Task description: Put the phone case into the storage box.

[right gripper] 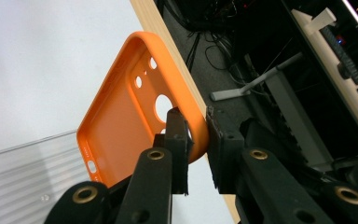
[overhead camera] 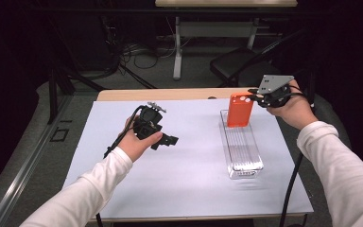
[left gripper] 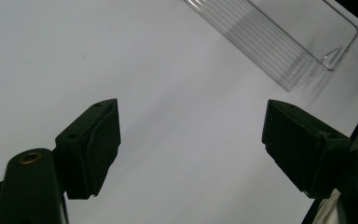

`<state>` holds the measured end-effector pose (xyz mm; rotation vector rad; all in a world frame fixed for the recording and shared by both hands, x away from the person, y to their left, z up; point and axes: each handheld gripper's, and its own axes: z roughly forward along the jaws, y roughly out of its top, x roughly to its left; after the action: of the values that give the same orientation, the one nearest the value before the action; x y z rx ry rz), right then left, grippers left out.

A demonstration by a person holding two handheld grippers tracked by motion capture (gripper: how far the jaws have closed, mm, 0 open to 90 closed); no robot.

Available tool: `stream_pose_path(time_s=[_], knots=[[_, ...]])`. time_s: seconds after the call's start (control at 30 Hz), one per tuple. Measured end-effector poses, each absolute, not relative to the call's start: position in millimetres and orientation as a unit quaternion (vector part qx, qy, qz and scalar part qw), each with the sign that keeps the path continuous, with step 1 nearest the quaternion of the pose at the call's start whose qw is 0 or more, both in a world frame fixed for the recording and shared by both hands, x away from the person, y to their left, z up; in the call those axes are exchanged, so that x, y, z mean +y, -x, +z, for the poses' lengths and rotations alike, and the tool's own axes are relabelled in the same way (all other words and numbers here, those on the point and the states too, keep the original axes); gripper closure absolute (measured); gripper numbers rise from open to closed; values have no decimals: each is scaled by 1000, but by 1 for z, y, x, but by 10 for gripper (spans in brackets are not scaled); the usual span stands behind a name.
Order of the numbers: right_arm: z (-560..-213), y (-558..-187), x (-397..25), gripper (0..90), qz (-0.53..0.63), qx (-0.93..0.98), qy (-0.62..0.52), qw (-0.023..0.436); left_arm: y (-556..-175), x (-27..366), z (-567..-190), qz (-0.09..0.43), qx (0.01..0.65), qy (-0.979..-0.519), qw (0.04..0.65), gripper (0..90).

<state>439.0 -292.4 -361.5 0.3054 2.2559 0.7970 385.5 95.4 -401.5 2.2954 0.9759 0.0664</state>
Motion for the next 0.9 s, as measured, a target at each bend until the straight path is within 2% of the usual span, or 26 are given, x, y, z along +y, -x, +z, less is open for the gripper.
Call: stream_pose_path(time_s=[0.47, 0.9], knots=[[-373, -441, -290, 793, 299, 866, -90, 390, -387, 95, -404, 24, 369, -874, 316, 192], [-395, -451, -287, 793, 298, 862, -92, 400, -387, 96, -406, 24, 371, -873, 314, 190]])
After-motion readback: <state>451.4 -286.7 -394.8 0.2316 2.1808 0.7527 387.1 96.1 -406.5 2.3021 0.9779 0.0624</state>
